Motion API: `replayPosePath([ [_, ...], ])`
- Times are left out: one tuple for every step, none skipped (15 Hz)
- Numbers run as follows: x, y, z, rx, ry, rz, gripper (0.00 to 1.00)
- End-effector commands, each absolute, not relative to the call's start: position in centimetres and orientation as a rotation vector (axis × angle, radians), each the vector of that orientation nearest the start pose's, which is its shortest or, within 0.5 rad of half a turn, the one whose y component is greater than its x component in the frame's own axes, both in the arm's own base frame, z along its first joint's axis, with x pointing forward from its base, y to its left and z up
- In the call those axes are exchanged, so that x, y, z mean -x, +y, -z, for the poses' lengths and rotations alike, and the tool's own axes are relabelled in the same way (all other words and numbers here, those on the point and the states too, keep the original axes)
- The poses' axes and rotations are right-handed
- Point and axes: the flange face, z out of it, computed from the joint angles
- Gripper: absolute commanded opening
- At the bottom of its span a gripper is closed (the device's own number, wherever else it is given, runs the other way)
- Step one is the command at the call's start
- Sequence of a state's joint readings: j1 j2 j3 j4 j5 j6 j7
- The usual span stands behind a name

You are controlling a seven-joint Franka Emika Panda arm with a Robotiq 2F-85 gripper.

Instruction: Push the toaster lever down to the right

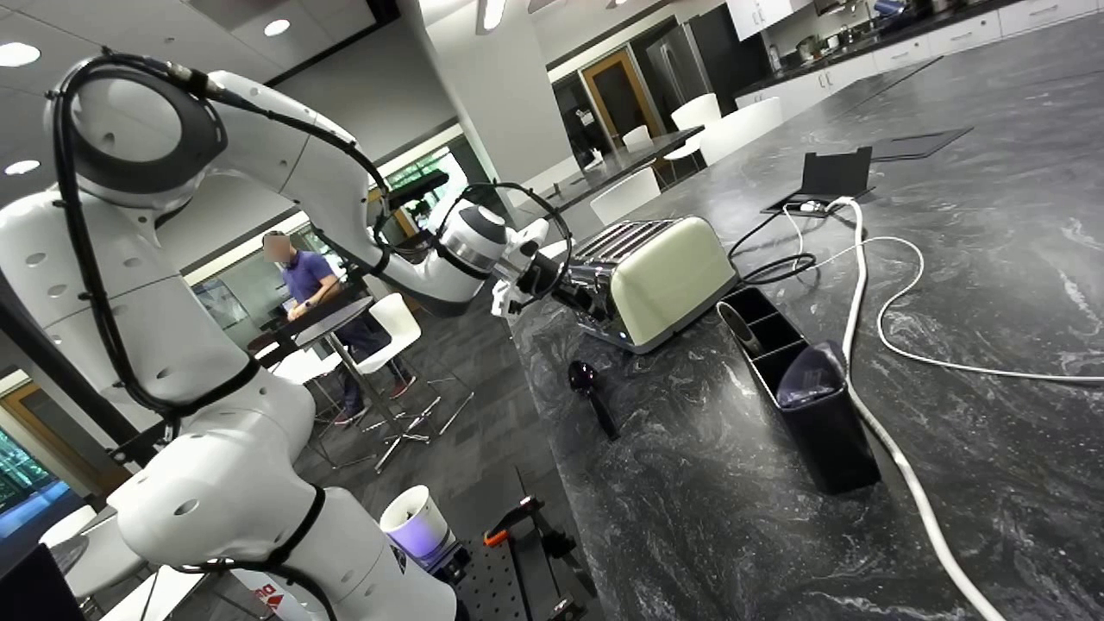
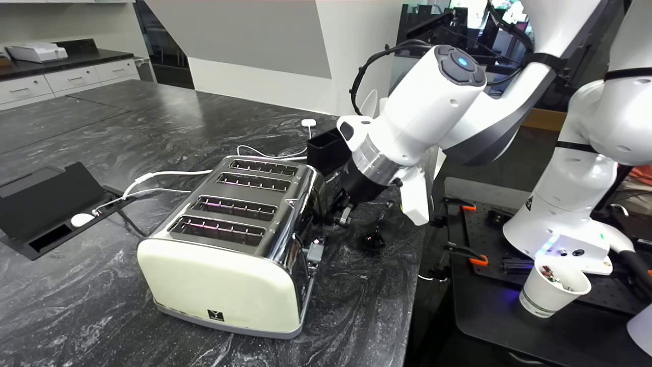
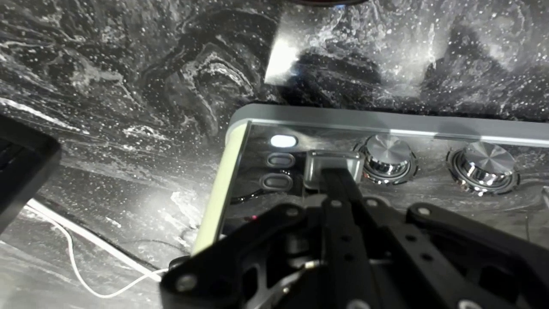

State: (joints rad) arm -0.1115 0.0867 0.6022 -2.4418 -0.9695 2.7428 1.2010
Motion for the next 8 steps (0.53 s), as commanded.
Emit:
replayPosePath([
  [-42.1, 26.8, -25.5, 3.149, -0.207, 0.675, 0.0],
  [-42.0, 26.7, -26.3, 3.141, -0.184, 0.703, 0.0],
  [-41.9, 26.4, -28.0, 3.109, -0.153, 0.753, 0.0],
  [-41.7, 26.1, -28.8, 3.111, -0.113, 0.77, 0.0],
  [-41.4, 25.7, -30.1, 3.092, -0.077, 0.796, 0.0],
  [-41.3, 25.3, -30.9, 3.066, -0.036, 0.806, 0.0],
  [-41.0, 25.0, -31.8, 3.033, -0.002, 0.811, 0.0],
  [-40.7, 24.7, -32.8, 2.99, 0.032, 0.817, 0.0],
])
